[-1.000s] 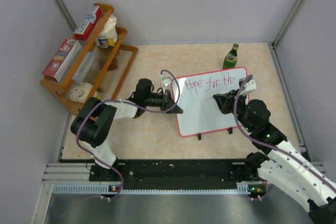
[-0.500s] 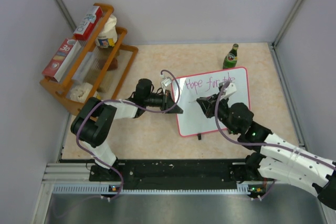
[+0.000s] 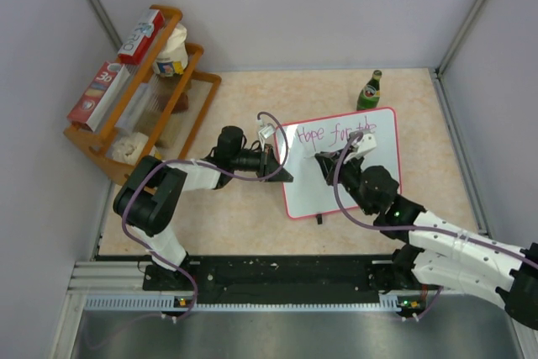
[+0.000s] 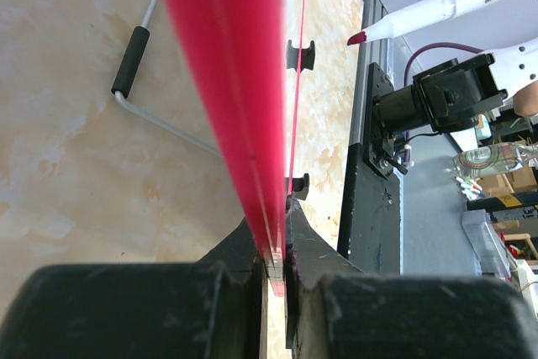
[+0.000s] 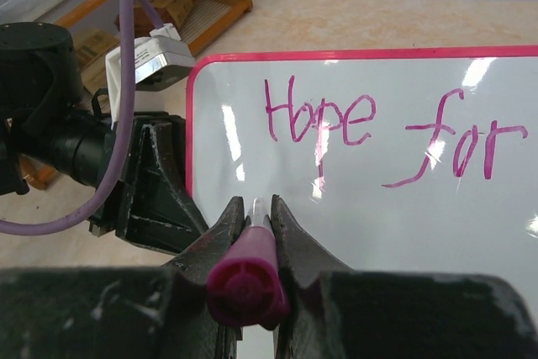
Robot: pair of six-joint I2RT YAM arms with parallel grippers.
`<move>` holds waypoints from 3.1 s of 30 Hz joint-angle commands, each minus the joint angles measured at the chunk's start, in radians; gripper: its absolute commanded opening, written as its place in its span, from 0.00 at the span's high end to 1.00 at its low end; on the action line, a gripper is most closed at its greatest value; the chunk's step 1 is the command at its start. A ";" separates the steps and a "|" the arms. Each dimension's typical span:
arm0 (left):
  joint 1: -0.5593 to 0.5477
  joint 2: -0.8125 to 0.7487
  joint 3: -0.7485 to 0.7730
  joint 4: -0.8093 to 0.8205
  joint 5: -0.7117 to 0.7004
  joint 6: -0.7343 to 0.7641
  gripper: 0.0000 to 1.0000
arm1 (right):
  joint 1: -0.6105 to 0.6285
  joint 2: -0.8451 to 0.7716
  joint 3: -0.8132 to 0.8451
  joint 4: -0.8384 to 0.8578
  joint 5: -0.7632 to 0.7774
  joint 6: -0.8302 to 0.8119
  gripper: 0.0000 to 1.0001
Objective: Write a sentence on the whiteboard
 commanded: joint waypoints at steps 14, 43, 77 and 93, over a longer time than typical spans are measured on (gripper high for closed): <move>-0.043 0.010 -0.039 -0.120 -0.007 0.144 1.00 | 0.013 0.039 -0.069 0.094 0.073 0.030 1.00; -0.043 0.014 -0.036 -0.124 -0.009 0.145 1.00 | 0.014 -0.033 -0.127 -0.029 0.028 0.058 1.00; -0.043 0.012 -0.037 -0.128 -0.009 0.148 1.00 | 0.013 -0.031 -0.072 0.026 0.079 0.059 1.00; -0.041 0.012 -0.036 -0.130 -0.009 0.147 1.00 | 0.011 -0.028 -0.052 -0.017 0.148 0.058 1.00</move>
